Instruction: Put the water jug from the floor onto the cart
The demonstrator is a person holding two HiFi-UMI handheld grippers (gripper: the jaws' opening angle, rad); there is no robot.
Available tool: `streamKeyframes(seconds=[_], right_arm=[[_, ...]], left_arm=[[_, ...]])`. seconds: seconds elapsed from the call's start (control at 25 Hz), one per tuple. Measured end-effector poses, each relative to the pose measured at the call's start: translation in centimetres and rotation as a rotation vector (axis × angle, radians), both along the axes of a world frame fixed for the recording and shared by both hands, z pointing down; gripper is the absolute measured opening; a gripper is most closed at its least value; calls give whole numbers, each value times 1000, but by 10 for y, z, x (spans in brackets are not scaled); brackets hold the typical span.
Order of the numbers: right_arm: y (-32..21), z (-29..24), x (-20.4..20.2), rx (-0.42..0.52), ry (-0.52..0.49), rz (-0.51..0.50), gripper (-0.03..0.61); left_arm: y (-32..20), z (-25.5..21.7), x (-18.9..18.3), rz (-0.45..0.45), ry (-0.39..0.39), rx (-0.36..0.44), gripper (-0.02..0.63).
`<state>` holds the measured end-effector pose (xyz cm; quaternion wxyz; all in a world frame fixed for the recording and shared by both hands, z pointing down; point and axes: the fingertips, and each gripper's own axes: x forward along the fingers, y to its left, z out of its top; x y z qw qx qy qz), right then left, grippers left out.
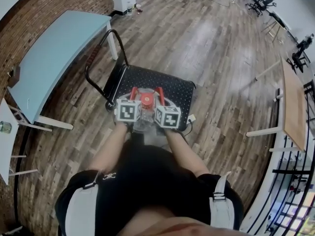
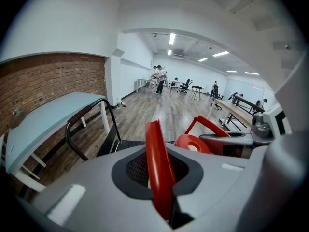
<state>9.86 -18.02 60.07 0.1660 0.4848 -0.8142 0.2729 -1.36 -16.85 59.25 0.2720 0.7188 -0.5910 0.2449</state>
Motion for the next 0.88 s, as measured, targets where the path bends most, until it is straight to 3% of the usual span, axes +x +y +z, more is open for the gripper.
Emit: streamKeyframes(seconds=[0.88], right_arm=[[-156, 52, -67, -167, 93, -21, 15]], left_arm=[[-159, 43, -73, 13, 45, -84, 25]])
